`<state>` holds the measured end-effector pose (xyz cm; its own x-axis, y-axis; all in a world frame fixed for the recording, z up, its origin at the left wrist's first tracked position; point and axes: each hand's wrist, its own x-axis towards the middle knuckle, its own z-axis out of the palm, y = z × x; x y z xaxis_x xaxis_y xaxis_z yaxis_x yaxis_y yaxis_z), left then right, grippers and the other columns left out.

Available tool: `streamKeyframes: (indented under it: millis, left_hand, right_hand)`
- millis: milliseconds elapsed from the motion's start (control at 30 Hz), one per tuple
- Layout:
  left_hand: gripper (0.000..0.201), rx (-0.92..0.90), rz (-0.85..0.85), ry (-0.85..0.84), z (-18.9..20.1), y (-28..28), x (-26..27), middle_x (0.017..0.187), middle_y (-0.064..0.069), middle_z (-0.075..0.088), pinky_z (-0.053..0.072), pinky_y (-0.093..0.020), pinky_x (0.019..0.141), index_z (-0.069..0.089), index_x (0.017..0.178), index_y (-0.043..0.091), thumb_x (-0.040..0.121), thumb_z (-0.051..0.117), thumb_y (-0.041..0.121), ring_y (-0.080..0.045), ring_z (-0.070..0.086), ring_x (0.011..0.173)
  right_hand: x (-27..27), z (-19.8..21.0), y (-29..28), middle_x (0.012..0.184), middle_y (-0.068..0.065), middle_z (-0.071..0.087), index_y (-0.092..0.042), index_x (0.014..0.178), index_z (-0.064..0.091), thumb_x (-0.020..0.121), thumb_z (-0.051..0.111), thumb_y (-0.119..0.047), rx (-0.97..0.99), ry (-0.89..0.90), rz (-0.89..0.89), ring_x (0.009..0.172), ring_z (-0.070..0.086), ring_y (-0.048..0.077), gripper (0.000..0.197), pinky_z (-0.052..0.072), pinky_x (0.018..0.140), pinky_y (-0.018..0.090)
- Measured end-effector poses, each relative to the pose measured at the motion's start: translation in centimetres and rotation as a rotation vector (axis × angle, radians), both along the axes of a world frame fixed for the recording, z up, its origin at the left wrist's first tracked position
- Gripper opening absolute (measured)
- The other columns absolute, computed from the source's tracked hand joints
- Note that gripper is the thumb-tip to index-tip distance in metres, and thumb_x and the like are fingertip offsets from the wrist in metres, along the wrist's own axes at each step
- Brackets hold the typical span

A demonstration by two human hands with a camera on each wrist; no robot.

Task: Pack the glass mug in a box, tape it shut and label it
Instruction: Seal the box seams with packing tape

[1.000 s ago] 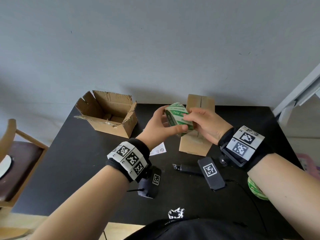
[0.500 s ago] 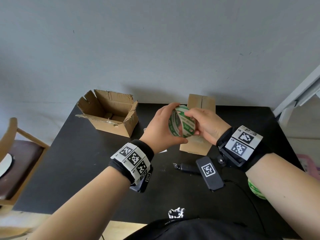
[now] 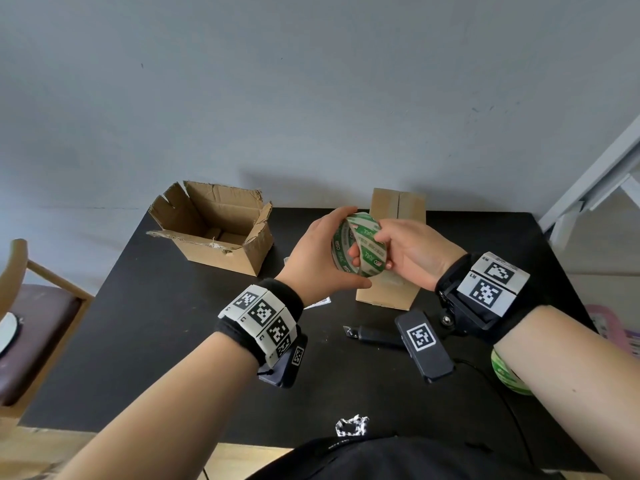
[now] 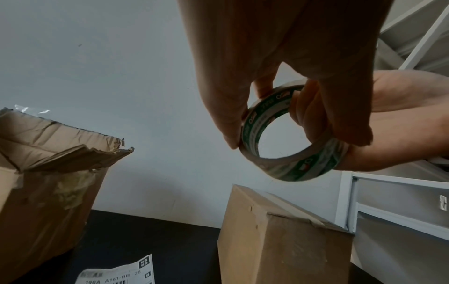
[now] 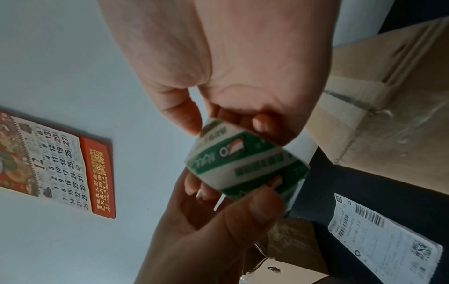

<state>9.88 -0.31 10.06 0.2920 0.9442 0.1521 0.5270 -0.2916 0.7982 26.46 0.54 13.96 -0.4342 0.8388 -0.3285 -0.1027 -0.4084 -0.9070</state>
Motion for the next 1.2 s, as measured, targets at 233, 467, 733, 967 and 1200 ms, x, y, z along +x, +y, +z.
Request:
streamKeyframes:
  millis: [233,467,733,967,1200]
  left_hand:
    - [0.099,-0.002,0.013,-0.003,-0.20,0.18,-0.06,0.126,0.009,0.052,0.045,-0.043,0.100,0.037,0.137,0.026,0.050,0.083,0.041,-0.016,0.047,0.123]
    - [0.099,0.009,0.015,-0.003,-0.15,0.23,0.08,0.127,0.008,0.051,0.044,-0.042,0.102,0.036,0.138,0.024,0.054,0.087,0.034,-0.015,0.045,0.124]
    - [0.099,0.055,0.024,0.055,0.46,0.25,0.22,0.133,0.004,0.047,0.039,-0.031,0.104,0.035,0.141,0.020,0.057,0.088,0.024,-0.013,0.036,0.128]
    - [0.099,0.063,0.031,0.071,0.41,0.37,0.35,0.134,0.003,0.046,0.037,-0.024,0.102,0.034,0.141,0.021,0.058,0.088,0.023,-0.012,0.035,0.128]
    - [0.098,0.062,0.038,0.065,0.16,0.52,0.52,0.134,0.003,0.046,0.037,-0.022,0.101,0.034,0.141,0.021,0.058,0.087,0.022,-0.011,0.035,0.128]
  right_hand:
    - [-0.24,-0.41,-0.20,0.080,0.014,0.064,0.006,0.116,0.053,0.088,0.028,0.005,0.058,-0.027,-0.038,0.070,0.062,0.020,0.037,0.031,0.056,0.027]
    - [-0.36,-0.26,-0.04,0.078,0.015,0.062,0.003,0.105,0.057,0.094,0.036,0.000,0.037,0.038,-0.043,0.073,0.060,0.022,0.024,0.048,0.077,0.039]
    - [-0.60,-0.61,0.04,0.074,0.010,0.060,0.004,0.111,0.055,0.094,0.041,-0.005,0.058,0.015,-0.065,0.068,0.059,0.017,0.024,0.052,0.068,0.030]
    - [-0.78,-0.76,0.30,0.081,0.012,0.056,0.003,0.114,0.051,0.091,0.035,0.003,-0.005,0.110,-0.079,0.071,0.057,0.017,0.028,0.051,0.070,0.031]
    - [-0.96,-0.91,0.48,0.079,0.013,0.054,0.001,0.101,0.053,0.089,0.032,0.006,-0.029,0.137,-0.087,0.070,0.054,0.019,0.024,0.046,0.073,0.034]
